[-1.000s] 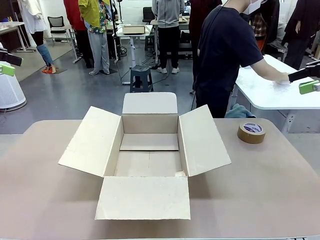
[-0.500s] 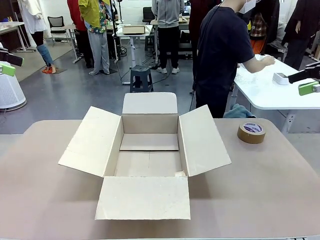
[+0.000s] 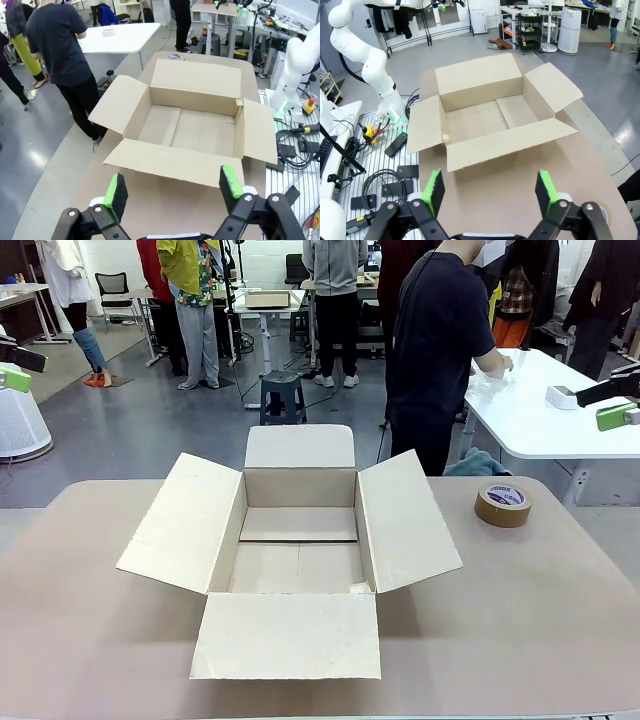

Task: Wrap the clocks to prevent damage.
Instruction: Open the side flaps of the Package Box.

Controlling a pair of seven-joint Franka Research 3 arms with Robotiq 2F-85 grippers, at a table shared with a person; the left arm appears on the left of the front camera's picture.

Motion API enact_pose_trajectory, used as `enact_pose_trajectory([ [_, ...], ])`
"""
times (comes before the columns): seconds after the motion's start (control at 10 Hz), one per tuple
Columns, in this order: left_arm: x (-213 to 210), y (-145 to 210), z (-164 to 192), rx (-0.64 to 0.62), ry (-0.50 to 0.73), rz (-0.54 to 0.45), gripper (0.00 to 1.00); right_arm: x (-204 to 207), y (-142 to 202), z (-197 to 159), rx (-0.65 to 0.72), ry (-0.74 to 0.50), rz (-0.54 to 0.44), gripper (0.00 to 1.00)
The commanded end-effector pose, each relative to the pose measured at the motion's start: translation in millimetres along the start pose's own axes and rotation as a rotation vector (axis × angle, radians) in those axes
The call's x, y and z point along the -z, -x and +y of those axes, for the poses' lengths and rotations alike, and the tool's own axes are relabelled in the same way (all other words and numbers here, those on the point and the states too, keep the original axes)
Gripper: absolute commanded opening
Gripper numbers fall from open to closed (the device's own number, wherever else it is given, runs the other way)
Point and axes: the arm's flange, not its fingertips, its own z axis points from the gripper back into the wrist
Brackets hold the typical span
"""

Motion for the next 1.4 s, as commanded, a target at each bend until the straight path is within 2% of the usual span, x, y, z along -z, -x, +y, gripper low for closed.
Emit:
enact_pose_trajectory([
  [0.0, -1, 1, 1, -0.001, 0.024, -0.005, 0.4, -6, 3, 6, 0.001, 0.01, 0.003, 0.41],
  [0.1, -1, 0, -1, 0.015, 0.029, 0.004, 0.0, -13, 5, 10, -0.005, 0.013, 0.008, 0.0],
  [0.2, -1, -2, -3, 0.022, 0.018, 0.011, 0.0, -18, 7, 13, -0.006, 0.013, 0.001, 0.35],
  [0.3, -2, -4, -4, 0.033, 0.011, 0.026, 0.0, -20, 8, 15, -0.011, 0.001, -0.008, 0.0],
  [0.4, -3, -3, -5, 0.035, 0.01, 0.029, 0.16, -19, 10, 14, -0.008, -0.004, -0.007, 0.0],
  [0.6, -5, -4, -5, 0.039, 0.01, 0.036, 0.0, -20, 11, 13, -0.004, -0.011, -0.007, 0.0],
  [1.3, -8, -2, -12, 0.052, 0.011, 0.044, 0.0, -21, 12, 17, -0.016, -0.013, 0.003, 0.0],
])
